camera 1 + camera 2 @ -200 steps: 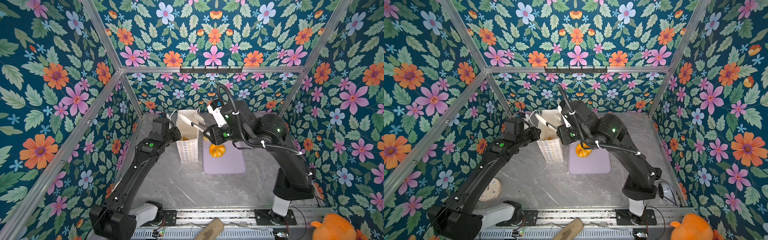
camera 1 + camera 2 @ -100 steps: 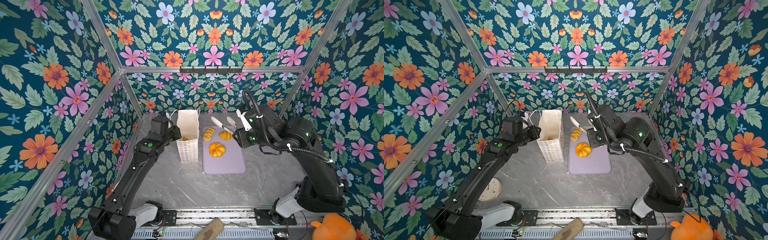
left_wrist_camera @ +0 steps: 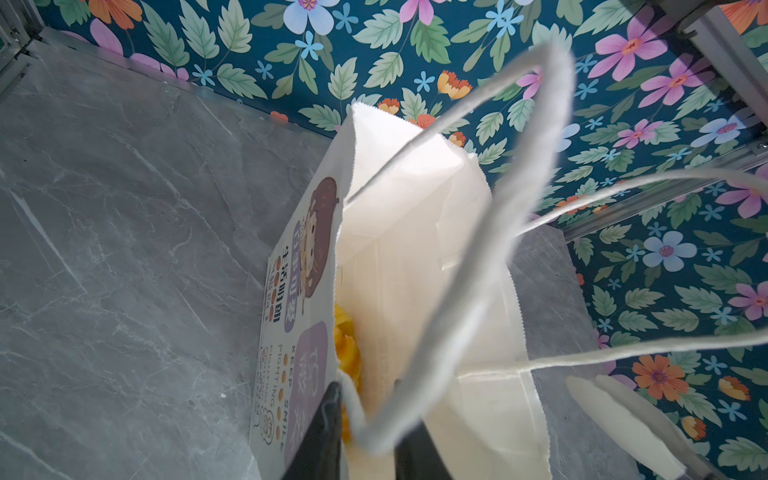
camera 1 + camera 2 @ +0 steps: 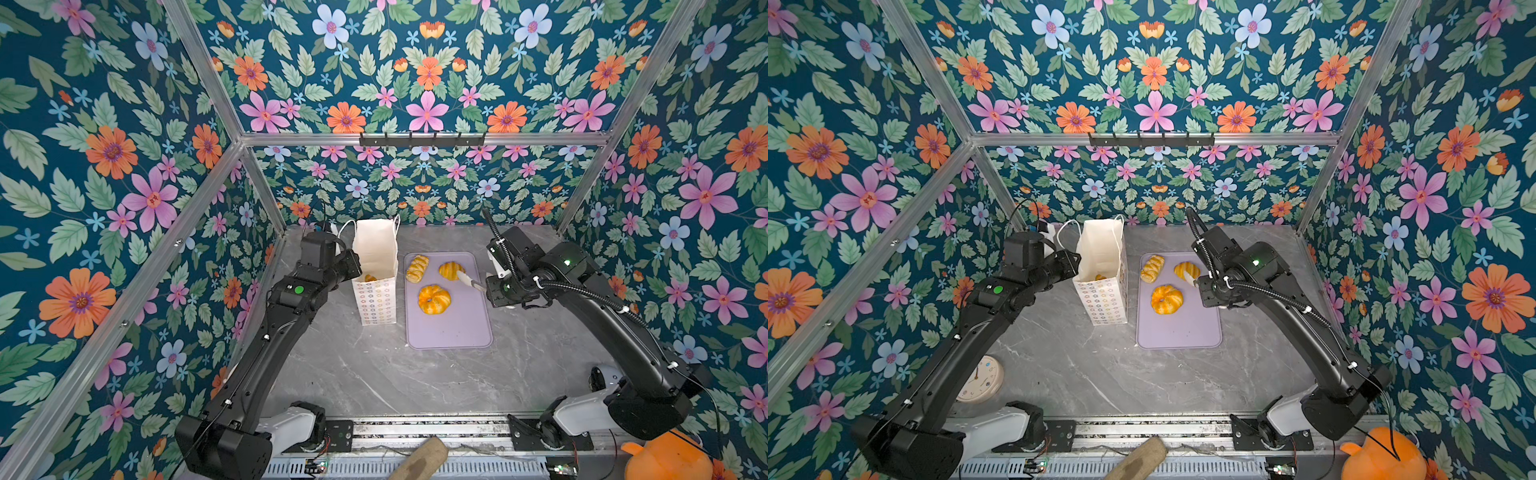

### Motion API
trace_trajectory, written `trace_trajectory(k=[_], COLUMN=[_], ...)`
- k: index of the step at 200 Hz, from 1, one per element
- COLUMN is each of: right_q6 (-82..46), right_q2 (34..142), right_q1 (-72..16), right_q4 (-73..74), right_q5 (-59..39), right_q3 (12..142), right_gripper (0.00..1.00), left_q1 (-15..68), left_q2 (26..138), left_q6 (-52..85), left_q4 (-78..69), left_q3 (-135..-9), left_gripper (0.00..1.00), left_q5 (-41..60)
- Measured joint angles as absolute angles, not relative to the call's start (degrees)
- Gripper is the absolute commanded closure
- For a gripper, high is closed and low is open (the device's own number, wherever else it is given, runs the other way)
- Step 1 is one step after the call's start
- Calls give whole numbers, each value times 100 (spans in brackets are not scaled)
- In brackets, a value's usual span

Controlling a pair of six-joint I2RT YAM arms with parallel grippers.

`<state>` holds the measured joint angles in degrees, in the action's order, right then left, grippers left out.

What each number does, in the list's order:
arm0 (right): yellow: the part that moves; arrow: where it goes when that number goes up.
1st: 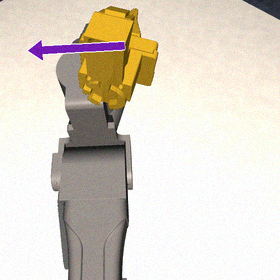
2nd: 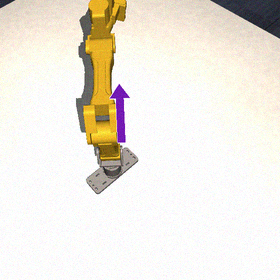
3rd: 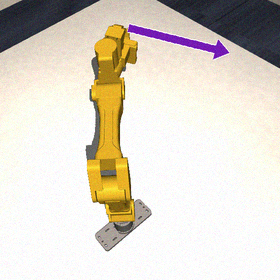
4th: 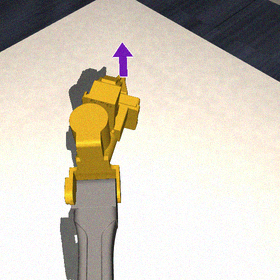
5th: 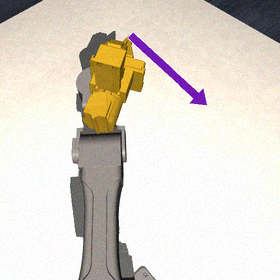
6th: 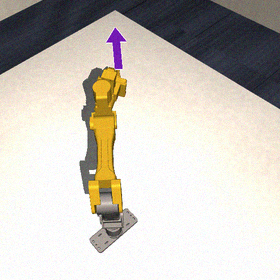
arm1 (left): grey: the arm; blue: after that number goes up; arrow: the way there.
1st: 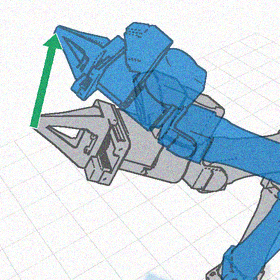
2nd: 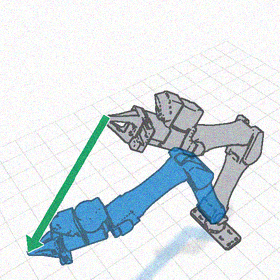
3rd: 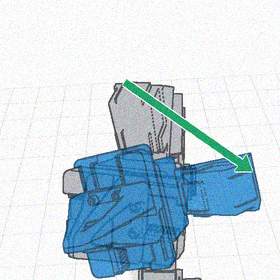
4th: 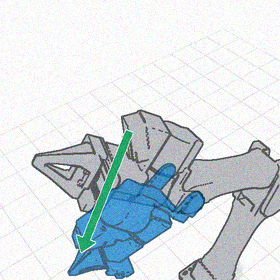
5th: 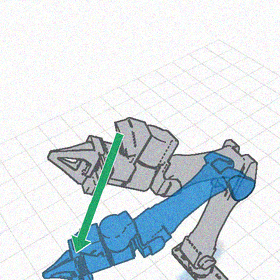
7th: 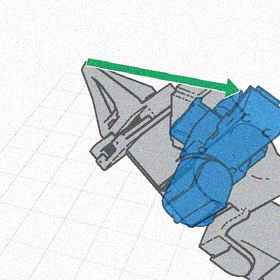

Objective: Place the fake bread into the paper bag
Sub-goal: 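Raise the empty tongs out of the bag back toward the tray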

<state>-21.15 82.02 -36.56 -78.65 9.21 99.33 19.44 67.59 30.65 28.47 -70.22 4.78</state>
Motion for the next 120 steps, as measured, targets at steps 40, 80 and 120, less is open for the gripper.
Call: trace_trajectory(k=[40, 80, 120], right_q6=[-2040, -2001, -1758], right_q2=[8302, 8412, 8458], right_q1=[-3586, -3566, -3562], right_q4=[-7422, -7065, -6735], right_q5=[574, 327, 231], right_q3=[9470, 9231, 8886], right_gripper=[55, 54, 53], left_q1=[1944, 1944, 1944], left_q2=[6761, 6761, 6761], left_q6=[3044, 3041, 3004], left_q4=[2875, 2877, 2884], left_q3=[-7022, -7024, -7024], left_gripper=[77, 77, 77], left_q5=[469, 469, 469])
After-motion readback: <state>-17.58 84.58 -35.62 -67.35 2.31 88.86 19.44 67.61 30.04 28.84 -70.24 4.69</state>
